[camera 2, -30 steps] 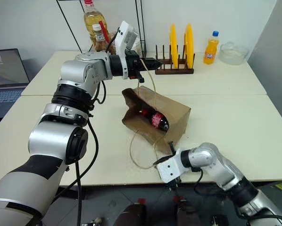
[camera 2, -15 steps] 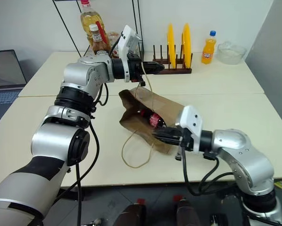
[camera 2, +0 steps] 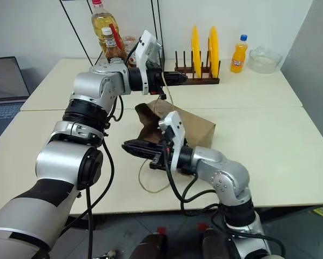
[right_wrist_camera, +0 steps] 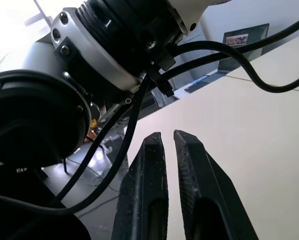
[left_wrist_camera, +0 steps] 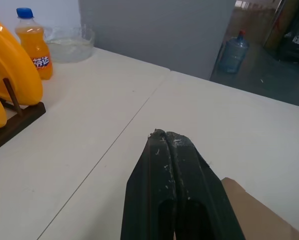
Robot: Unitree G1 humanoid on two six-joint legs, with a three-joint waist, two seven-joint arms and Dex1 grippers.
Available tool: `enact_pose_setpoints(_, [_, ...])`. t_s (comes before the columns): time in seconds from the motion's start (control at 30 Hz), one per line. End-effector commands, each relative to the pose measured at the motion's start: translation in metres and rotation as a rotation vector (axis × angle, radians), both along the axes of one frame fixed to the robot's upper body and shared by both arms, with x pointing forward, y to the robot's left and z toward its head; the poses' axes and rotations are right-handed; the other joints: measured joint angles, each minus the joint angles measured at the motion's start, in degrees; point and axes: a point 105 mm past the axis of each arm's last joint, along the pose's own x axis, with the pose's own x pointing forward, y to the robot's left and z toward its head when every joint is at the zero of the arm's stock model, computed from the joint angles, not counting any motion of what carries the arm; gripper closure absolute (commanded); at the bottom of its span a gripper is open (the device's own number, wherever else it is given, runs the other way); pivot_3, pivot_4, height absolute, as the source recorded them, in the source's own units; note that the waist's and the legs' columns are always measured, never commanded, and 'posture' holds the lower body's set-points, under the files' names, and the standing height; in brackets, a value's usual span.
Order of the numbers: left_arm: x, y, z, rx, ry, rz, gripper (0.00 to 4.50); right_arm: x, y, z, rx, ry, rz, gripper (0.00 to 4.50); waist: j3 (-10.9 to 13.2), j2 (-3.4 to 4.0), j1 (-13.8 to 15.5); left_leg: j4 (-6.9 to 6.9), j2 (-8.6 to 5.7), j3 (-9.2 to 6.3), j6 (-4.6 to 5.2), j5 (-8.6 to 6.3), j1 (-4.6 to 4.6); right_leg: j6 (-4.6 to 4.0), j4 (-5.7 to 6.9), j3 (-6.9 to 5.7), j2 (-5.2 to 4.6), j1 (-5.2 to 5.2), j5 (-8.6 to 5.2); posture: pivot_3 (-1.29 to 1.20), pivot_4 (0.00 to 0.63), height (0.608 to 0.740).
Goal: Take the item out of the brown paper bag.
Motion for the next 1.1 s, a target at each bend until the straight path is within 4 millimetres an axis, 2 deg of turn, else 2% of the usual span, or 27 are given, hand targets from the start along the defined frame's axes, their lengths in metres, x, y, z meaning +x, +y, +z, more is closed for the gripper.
enact_pose_setpoints(0.03, [-0.004, 0.004, 0.024, -0.011, -0.077, 0.002, 4.50, -0.003, 0.005, 0.014, 0.060, -0.022, 0.027, 4.12, 0.00, 0.00, -0.15, 0.00, 0.00, 0.01, 0.00, 0.00, 0.00, 0.00, 0.01, 0.01, 0.00, -0.02, 0.00, 0.00, 0.150, 0.740])
enact_pose_setpoints(0.23, [-0.005, 0.007, 0.025, -0.014, -0.079, 0.010, 4.50, 0.010, -0.001, 0.000, -0.043, -0.089, -0.069, 4.12, 0.00, 0.00, -0.28, -0.02, 0.00, -0.01, 0.00, 0.00, 0.00, 0.00, 0.02, 0.00, 0.01, -0.04, 0.00, 0.00, 0.150, 0.740])
enact_pose_setpoints(0.33, [-0.005, 0.009, 0.025, -0.010, -0.083, 0.017, 4.50, 0.018, -0.011, -0.012, -0.132, -0.133, -0.134, 4.12, 0.00, 0.01, -0.39, -0.03, 0.00, 0.00, 0.00, 0.00, 0.00, 0.00, 0.02, 0.00, 0.01, -0.05, 0.00, 0.00, 0.150, 0.740])
enact_pose_setpoints(0.4, [-0.005, 0.009, 0.026, -0.011, -0.085, 0.021, 4.50, 0.018, -0.019, -0.015, -0.154, -0.130, -0.154, 4.12, 0.00, 0.00, -0.40, -0.03, 0.00, 0.00, 0.00, 0.00, -0.01, 0.00, 0.02, 0.00, 0.01, -0.05, 0.00, 0.00, 0.150, 0.740])
enact_pose_setpoints(0.43, [-0.005, 0.009, 0.026, -0.012, -0.085, 0.021, 4.50, 0.017, -0.022, -0.015, -0.153, -0.121, -0.151, 4.31, 0.00, 0.00, -0.42, -0.03, 0.01, 0.00, 0.00, 0.00, -0.01, 0.00, 0.01, 0.00, 0.01, -0.05, 0.00, 0.00, 0.150, 0.740])
enact_pose_setpoints(0.47, [-0.005, 0.009, 0.026, -0.013, -0.085, 0.020, 4.50, 0.015, -0.024, -0.015, -0.151, -0.115, -0.146, 4.31, 0.00, 0.00, -0.48, -0.03, 0.01, 0.00, 0.01, 0.00, -0.01, 0.00, 0.01, 0.00, 0.01, -0.05, 0.00, 0.00, 0.150, 0.740])
enact_pose_setpoints(0.73, [-0.004, 0.006, 0.027, -0.018, -0.088, 0.016, 4.50, 0.001, -0.029, -0.012, -0.111, -0.058, -0.083, 4.31, 0.00, 0.00, -0.68, -0.03, 0.02, -0.01, 0.01, -0.01, -0.02, 0.00, 0.01, 0.00, 0.01, -0.05, 0.00, 0.00, 0.150, 0.740])
enact_pose_setpoints(0.97, [-0.005, 0.003, 0.027, -0.023, -0.086, 0.010, 4.50, 0.009, -0.026, -0.010, -0.122, -0.069, -0.139, 4.31, 0.00, 0.00, -0.69, -0.04, 0.02, -0.01, 0.02, -0.01, -0.02, 0.00, 0.02, 0.00, 0.01, -0.05, 0.00, 0.00, 0.150, 0.740])
enact_pose_setpoints(1.03, [-0.005, 0.004, 0.028, -0.023, -0.088, 0.011, 4.50, 0.004, -0.029, -0.001, -0.076, -0.042, -0.106, 3.96, 0.00, 0.00, -0.69, -0.04, 0.01, 0.00, 0.02, -0.01, -0.02, 0.00, 0.01, 0.01, 0.01, -0.05, 0.00, 0.00, 0.150, 0.740])
enact_pose_setpoints(1.1, [-0.004, 0.005, 0.028, -0.022, -0.089, 0.014, 4.50, -0.007, -0.037, 0.015, -0.009, -0.005, -0.042, 3.96, 0.00, 0.00, -0.68, -0.04, 0.02, -0.01, 0.01, -0.01, -0.02, 0.00, 0.01, 0.01, 0.01, -0.05, 0.00, 0.00, 0.150, 0.740])
